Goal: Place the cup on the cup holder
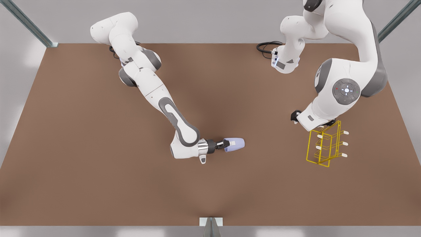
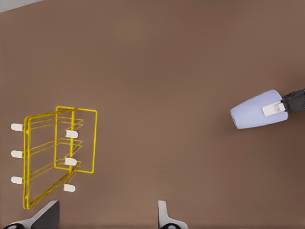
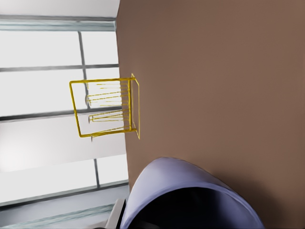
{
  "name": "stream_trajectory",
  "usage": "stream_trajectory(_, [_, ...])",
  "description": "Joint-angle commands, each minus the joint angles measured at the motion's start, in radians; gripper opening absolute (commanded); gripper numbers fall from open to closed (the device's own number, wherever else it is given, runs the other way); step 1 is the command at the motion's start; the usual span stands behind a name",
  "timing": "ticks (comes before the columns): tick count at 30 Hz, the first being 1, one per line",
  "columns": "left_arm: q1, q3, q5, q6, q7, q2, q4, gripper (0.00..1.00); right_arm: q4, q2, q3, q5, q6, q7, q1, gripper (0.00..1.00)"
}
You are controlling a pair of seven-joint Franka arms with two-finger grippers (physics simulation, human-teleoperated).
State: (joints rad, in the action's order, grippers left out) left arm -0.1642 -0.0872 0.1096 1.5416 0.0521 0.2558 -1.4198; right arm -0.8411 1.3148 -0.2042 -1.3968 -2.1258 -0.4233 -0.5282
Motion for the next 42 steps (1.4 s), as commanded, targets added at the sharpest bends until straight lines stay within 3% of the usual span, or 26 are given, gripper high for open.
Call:
stream_trajectory(1, [-0.001, 0.000, 0.001, 0.002, 0.000, 0.000, -0.001, 1.00, -0.001, 0.000, -0.001, -0.001, -0.013, -0.137, -0.003, 0.21])
stream_trajectory(15, [-0.006, 0.000, -0.001, -0.003, 0.002, 0.000, 0.001, 1.00, 0.004, 0.023, -0.009, -0.018, -0.028, -0.177, -0.137, 0.22])
stream_trajectory(19, [-0.006, 0.000, -0.001, -0.003, 0.002, 0.000, 0.001, 1.00, 0.007, 0.032, -0.009, -0.018, -0.051, -0.186, -0.154, 0.27])
stream_trajectory(20, [-0.006, 0.000, -0.001, -0.003, 0.002, 0.000, 0.001, 1.00, 0.005, 0.032, -0.009, -0.018, -0.051, -0.187, -0.154, 0.34])
stream_trajectory(21, [-0.008, 0.000, -0.001, -0.003, 0.002, 0.000, 0.001, 1.00, 0.005, 0.034, -0.009, -0.019, -0.051, -0.193, -0.154, 0.60])
stream_trajectory(24, [-0.008, 0.000, 0.001, -0.003, 0.002, 0.000, 0.001, 1.00, 0.005, 0.034, -0.008, -0.019, -0.049, -0.195, -0.151, 0.99])
stream_trajectory(42, [-0.009, -0.003, 0.001, -0.006, 0.008, -0.001, 0.005, 1.00, -0.032, 0.023, -0.009, -0.034, 0.064, -0.276, -0.064, 1.00])
